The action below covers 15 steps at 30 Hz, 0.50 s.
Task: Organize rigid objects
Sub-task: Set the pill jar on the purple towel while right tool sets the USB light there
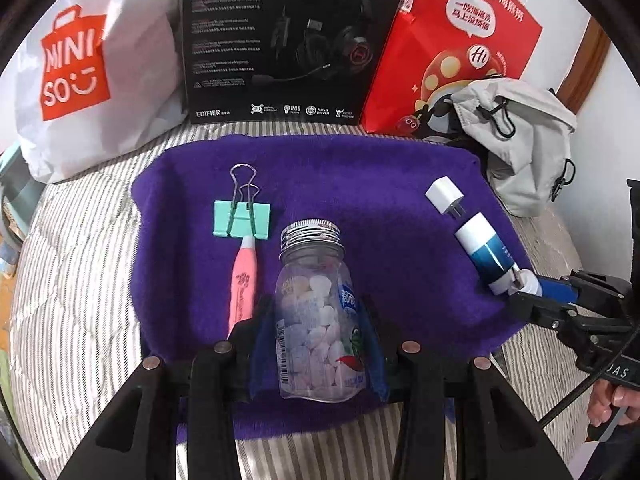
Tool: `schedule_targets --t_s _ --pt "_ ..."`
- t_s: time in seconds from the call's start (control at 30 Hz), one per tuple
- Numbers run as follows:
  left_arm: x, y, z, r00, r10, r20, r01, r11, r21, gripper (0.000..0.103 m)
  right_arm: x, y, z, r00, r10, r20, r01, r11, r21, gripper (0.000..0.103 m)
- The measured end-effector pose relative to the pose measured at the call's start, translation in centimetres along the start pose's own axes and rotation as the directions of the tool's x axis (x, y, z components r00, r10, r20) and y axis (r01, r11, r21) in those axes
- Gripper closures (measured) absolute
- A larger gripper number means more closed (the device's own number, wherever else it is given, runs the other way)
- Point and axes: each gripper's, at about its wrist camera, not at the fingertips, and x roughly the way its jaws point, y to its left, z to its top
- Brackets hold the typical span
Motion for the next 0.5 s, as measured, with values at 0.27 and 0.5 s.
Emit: schedule_targets --t_s 0.27,0.5 --pt "2.3 -0.7 0.4 0.999 0.007 -0.042 -0.005 0.999 0.037 0.064 1.9 -0.8 0.4 1.000 -0.004 -0.028 0.005 1.000 0.009 0.074" --pt "3.8 -1.1 0.4 0.998 0.028 -0.057 -0.023 0.996 0.083 0.064 2.7 -1.0 0.4 0.999 -0.007 -0.042 0.007 1.000 0.009 0.074"
